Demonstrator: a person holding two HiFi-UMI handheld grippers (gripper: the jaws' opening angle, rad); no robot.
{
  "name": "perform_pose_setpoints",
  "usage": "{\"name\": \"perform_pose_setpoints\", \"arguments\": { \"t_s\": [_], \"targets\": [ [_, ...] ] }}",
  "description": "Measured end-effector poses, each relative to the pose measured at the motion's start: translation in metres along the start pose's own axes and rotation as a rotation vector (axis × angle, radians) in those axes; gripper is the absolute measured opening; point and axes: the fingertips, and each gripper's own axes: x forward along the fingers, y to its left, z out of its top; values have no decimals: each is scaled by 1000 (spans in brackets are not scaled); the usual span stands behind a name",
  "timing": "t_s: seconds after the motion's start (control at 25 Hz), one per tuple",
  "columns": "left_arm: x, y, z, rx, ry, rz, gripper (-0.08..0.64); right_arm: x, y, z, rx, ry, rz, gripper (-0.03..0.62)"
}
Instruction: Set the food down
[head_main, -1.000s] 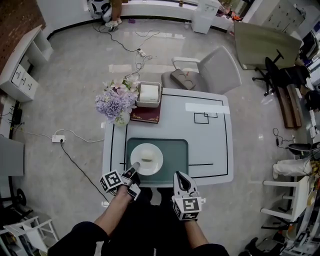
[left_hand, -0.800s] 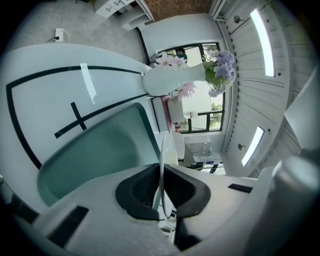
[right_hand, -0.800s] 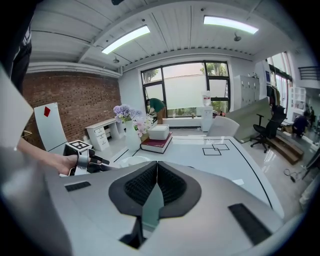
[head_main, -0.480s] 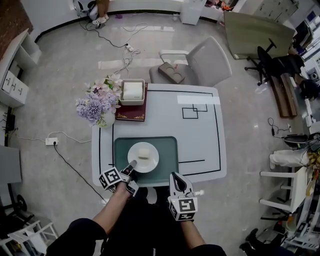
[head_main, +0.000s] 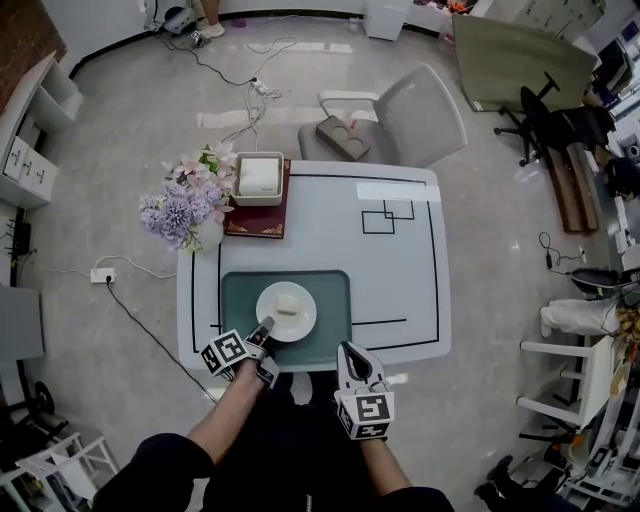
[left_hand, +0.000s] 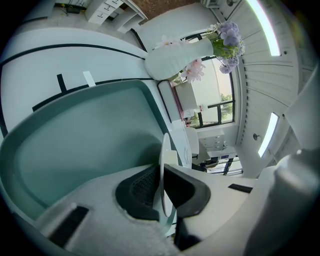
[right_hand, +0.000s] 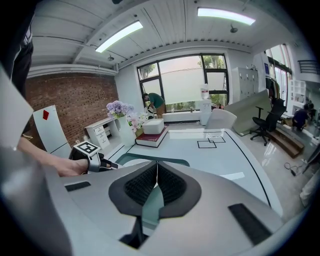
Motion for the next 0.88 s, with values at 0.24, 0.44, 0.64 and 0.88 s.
{"name": "perform_pose_setpoints", "arguments": {
  "t_s": [0.24, 0.44, 0.64, 0.88],
  "targets": [
    [2, 8, 0, 15, -10, 32, 20, 5, -1, -1, 1, 10, 13, 10],
    [4, 11, 1, 89, -1, 78, 20, 6, -2, -2, 3, 13, 15, 10],
    [3, 1, 5, 293, 18, 124, 23, 6, 1, -3, 6, 15, 18, 11],
    [1, -6, 4, 574, 66, 196, 65, 7, 5, -4, 9, 12, 20, 10]
  ]
}}
